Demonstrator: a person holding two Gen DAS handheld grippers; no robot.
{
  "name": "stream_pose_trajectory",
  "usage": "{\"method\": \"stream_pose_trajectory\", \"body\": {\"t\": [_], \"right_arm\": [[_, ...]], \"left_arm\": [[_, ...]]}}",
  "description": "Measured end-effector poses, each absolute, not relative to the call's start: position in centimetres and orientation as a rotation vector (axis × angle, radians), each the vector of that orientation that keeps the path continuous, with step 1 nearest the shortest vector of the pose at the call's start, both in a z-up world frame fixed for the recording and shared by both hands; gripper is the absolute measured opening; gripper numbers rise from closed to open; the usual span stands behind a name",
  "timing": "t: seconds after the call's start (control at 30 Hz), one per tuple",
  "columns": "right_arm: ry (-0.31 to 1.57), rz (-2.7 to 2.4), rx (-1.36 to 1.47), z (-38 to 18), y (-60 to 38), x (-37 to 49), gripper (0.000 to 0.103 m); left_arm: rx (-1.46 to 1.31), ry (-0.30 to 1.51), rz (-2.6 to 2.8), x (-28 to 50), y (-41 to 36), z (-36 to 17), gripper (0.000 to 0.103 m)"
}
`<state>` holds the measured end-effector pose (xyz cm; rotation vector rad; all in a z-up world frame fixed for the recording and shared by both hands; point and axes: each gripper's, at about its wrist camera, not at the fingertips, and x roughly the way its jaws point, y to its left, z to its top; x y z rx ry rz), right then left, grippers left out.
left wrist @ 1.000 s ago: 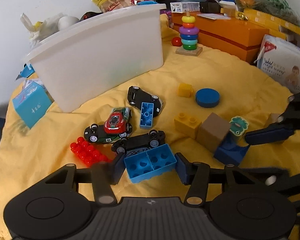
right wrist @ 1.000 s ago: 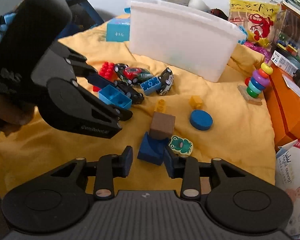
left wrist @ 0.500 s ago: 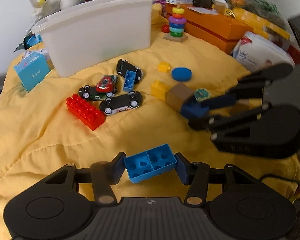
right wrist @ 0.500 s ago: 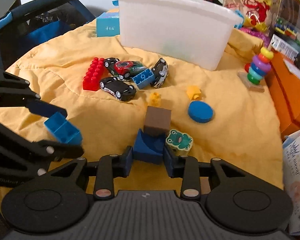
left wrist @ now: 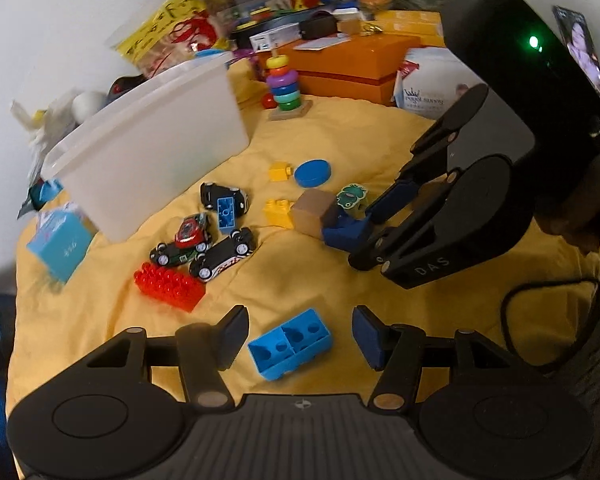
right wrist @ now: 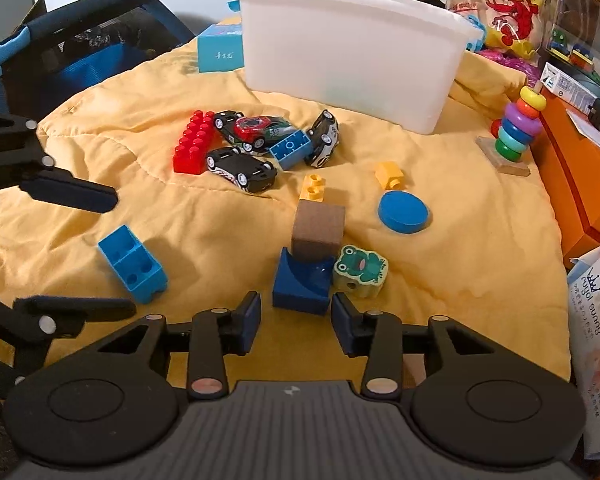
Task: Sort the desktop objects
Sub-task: 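Hold the blue brick in the left tool while the right tool reaches toward the blue block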
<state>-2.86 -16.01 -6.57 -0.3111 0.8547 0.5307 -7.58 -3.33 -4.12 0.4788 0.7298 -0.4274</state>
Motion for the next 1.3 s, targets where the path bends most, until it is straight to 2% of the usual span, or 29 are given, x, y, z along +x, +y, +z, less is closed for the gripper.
{"method": "stream_pose_trajectory", "body": {"t": [0.4,0.43,0.53,0.57,0.7,0.8,0.87,0.93,1.0,1.13,1.3], "right_arm": [[0.855,0.529,-0.32,-6.7,-15.6,-3.3,0.043],[0.855,0.529,-0.321,-6.7,-15.6,-3.3,0.043],[0.853,0.526,-0.321,-6.7,-15.6,-3.4,0.043],[0.853,0.527,-0.321,-6.7,-15.6,-3.4,0.043],[0.854,0.528,-0.32,-6.7,-15.7,-3.4,0.043],[0.855,0.528,-0.318,-6.7,-15.8,-3.4,0.043],[0.855,0.529,-0.315,-6.7,-15.9,-3.4,0.043],[0.856,0.53,-0.314,-6.7,-15.8,-3.3,0.043],[0.855,0.533,-0.315,-6.7,-15.9,-3.3,0.043],[0.853,0.542,-0.322,-6.7,-15.7,-3.3,0.043],[0.854,0.546,-0.323,-6.8,-15.7,-3.4,0.043]], "left_arm": [[0.662,0.709,-0.526,-6.3,-4.4,-5.7,0.056],[0.673,0.706,-0.526,-6.0,-4.6,-5.9,0.053],[0.682,0.749,-0.513,-4.5,-4.7,-6.7,0.031],[0.659,0.764,-0.5,-4.0,-4.6,-6.7,0.03],[0.432,0.837,-0.466,-2.0,-3.2,-5.7,0.028],[0.101,0.927,-0.478,-1.0,-0.9,-4.4,0.027],[-0.185,1.008,-0.486,-0.5,1.2,-4.4,0.01],[-0.436,1.082,-0.495,-0.1,2.8,-5.6,0.01],[-0.537,1.113,-0.481,0.1,3.6,-7.0,0.01],[-0.455,1.1,-0.38,0.0,3.9,-8.2,0.011],[-0.327,0.979,-0.343,-0.7,4.4,-5.7,0.023]]}}
